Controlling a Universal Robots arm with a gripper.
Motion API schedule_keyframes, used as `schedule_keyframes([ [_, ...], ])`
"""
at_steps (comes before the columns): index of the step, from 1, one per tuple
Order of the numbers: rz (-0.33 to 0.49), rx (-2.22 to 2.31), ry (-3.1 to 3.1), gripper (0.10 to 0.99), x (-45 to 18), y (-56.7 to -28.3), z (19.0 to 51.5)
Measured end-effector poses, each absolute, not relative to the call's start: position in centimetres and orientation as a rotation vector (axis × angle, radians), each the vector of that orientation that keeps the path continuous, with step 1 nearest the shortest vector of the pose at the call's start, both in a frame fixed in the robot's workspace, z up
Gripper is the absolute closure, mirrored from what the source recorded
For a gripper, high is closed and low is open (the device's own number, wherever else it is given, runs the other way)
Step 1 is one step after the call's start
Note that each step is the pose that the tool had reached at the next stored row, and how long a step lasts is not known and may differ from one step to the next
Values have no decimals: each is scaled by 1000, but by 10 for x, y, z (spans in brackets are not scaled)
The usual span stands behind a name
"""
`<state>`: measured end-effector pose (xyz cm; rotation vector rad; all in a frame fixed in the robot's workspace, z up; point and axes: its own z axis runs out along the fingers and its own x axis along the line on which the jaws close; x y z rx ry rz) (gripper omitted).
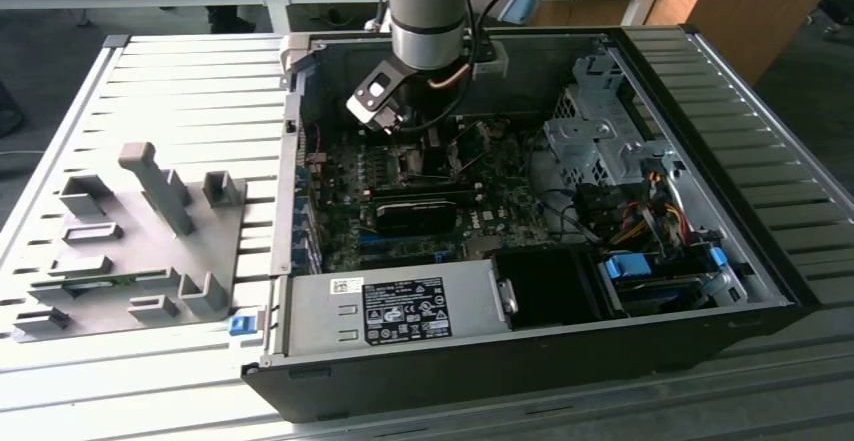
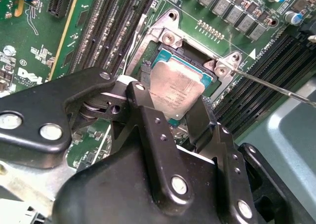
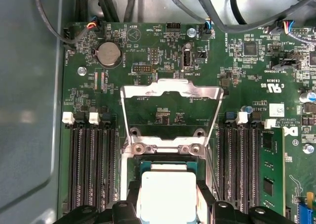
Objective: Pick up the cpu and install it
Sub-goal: 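Place the cpu into insertion slot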
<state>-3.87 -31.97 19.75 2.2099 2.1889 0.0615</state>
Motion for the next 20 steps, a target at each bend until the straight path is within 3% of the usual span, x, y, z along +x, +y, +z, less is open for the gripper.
schedule_keyframes([
  [20, 61, 2210, 2189, 557, -39, -320, 194],
])
